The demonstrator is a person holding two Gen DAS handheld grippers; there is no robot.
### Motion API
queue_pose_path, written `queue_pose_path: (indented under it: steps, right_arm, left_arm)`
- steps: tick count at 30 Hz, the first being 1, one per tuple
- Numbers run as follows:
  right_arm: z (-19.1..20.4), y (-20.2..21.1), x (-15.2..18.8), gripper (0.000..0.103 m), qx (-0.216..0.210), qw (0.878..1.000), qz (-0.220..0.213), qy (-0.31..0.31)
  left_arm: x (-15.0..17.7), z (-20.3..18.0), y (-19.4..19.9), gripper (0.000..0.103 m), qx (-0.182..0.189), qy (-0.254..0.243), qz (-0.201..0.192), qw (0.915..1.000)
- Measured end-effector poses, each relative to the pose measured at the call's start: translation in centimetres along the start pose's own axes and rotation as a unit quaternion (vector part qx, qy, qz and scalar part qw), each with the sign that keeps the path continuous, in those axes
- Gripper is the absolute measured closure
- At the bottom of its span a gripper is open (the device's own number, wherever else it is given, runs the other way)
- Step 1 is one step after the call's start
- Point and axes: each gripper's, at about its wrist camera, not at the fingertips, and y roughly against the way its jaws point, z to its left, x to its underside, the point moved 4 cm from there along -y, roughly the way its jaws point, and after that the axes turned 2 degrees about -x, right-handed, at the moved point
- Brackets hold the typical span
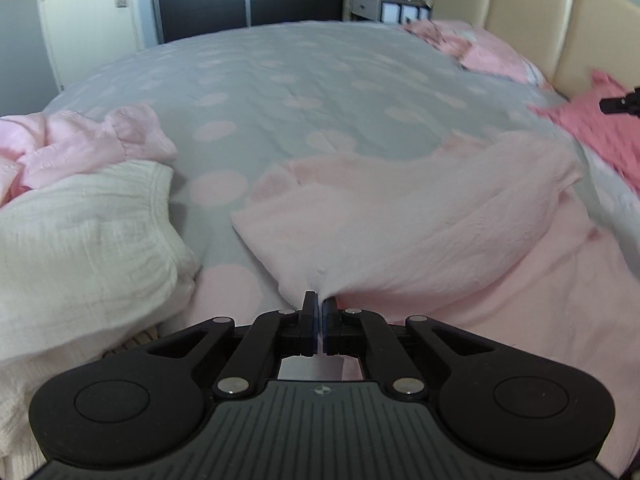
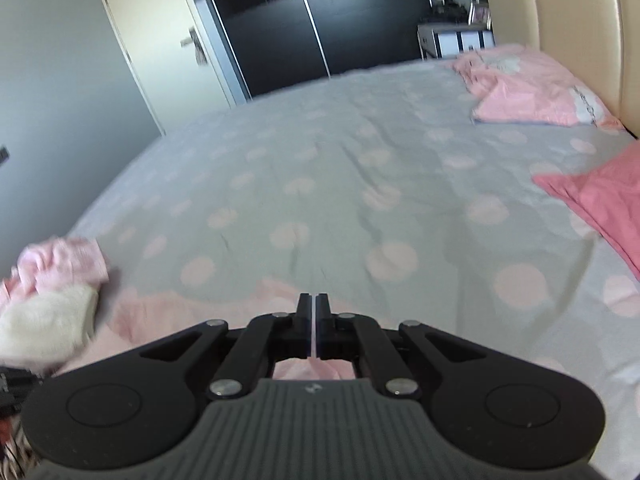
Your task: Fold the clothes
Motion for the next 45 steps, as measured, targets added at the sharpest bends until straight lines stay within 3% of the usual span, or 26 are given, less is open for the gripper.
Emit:
queue_pose_path:
  steps: [3,6,12,14,15,22,26,28,30,31,39,45]
  right_arm:
    - [-1.6,-0.9,2.9,0.101,0.035,0.997,0.066,0.0]
    - [-2.7,-1.2,4.6,0.101,0.039,0.995,0.094,-0.015]
    - [-1.8,-1.5,4.5,0.091,0.014,0.996,0.09,-0.023]
    - [-0.8,-1.8,4.2,0.072,0.002,0.996,0.085,-0.016]
    - [-0.2,-2.1,4.0,0.07,-0.003,0.997,0.081,-0.011]
    - [2.5,-5.8,1.6,0.063,-0.016,0.998,0.064,0.016]
    - [2.9,-8.9,0.8,0.06,-0.013,0.997,0.073,-0.001]
    - [3.1,-10.3,0.9,0.061,-0.01,0.996,0.085,-0.007]
    - [3.4,-11.3,1.1,0.092,-0.017,0.995,0.102,-0.016]
    - [3.6,-11.1,1.0,0.101,-0.021,0.995,0.1,-0.014]
    - [3.0,-4.2,-0.9,0.101,-0.052,0.998,0.041,0.006]
    - [1.2,-1.8,2.9,0.101,-0.049,0.994,0.098,0.029]
  left_arm:
    - [1.3,-1.1,-0.2,0.103,0.007,-0.042,0.02,0.9989]
    - [2.0,-1.6,-0.4,0.103,0.003,-0.066,0.03,0.9974]
    - [1.8,-1.8,-0.7,0.103,-0.013,-0.071,0.033,0.9969]
    - [1.8,-1.9,-0.8,0.103,-0.017,-0.072,0.037,0.9966]
    - [1.7,-1.9,-0.9,0.103,-0.019,-0.073,0.039,0.9963]
    - [1.6,-2.1,-1.4,0.103,-0.033,-0.075,0.052,0.9952]
    - [1.4,-1.8,-1.6,0.103,-0.035,-0.073,0.054,0.9953]
    - [1.4,-1.6,-1.7,0.103,-0.034,-0.07,0.054,0.9955]
    - [1.4,-1.4,-1.8,0.103,-0.032,-0.067,0.055,0.9957]
    - [1.4,-1.3,-1.9,0.103,-0.032,-0.067,0.056,0.9957]
    - [1.4,-1.5,-1.3,0.103,-0.029,-0.082,0.04,0.9954]
    - [1.9,-2.2,-0.5,0.103,-0.018,-0.108,0.032,0.9935]
